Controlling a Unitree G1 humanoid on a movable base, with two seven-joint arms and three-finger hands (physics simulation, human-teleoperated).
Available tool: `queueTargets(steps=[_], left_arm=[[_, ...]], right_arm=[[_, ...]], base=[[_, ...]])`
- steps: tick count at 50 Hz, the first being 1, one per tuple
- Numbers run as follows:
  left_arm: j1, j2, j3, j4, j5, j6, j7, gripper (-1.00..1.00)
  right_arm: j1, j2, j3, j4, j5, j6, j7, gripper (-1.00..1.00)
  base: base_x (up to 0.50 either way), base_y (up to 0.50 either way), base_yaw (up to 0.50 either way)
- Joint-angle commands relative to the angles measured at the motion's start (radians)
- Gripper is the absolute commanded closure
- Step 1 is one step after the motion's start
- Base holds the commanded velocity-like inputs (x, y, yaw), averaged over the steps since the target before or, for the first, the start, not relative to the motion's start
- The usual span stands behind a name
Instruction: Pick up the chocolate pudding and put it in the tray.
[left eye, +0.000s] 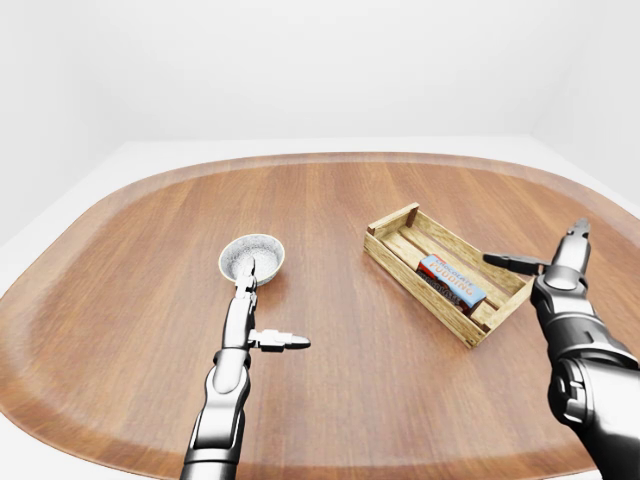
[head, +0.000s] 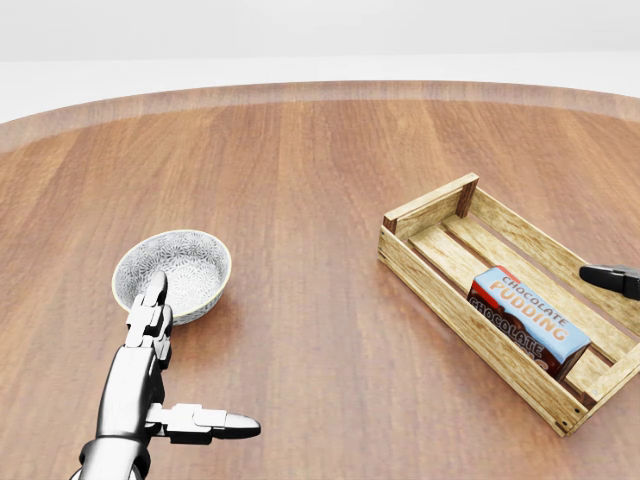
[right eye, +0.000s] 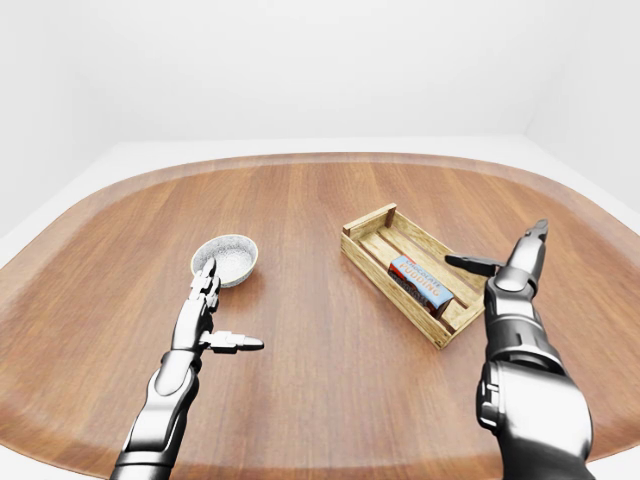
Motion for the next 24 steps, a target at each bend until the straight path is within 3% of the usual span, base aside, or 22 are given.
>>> queueTargets(steps=[1, 6, 24], left_arm=[[-0.005, -0.001, 0.009, 0.002, -0.028, -0.003, -0.013, -1.0], [-0.006, -0.001, 0.009, 0.003, -0.029, -0.002, -0.012, -1.0], [-0.009, 0.0, 0.01, 0.009, -0.033, -0.002, -0.01, -1.0]], right_arm=[[0.001, -0.025, 0.007, -0.127, 0.04, 0.0, 0.045, -1.0], [0.031, -0.023, 0.01, -0.228, 0.021, 0.0, 0.037, -1.0], [0.29, 0.065, -0.124, -1.137, 0.089, 0.0, 0.16, -1.0]], base=[[0.0, 0.0, 0.0], [0.0, 0.0, 0.0], [0.0, 0.0, 0.0]])
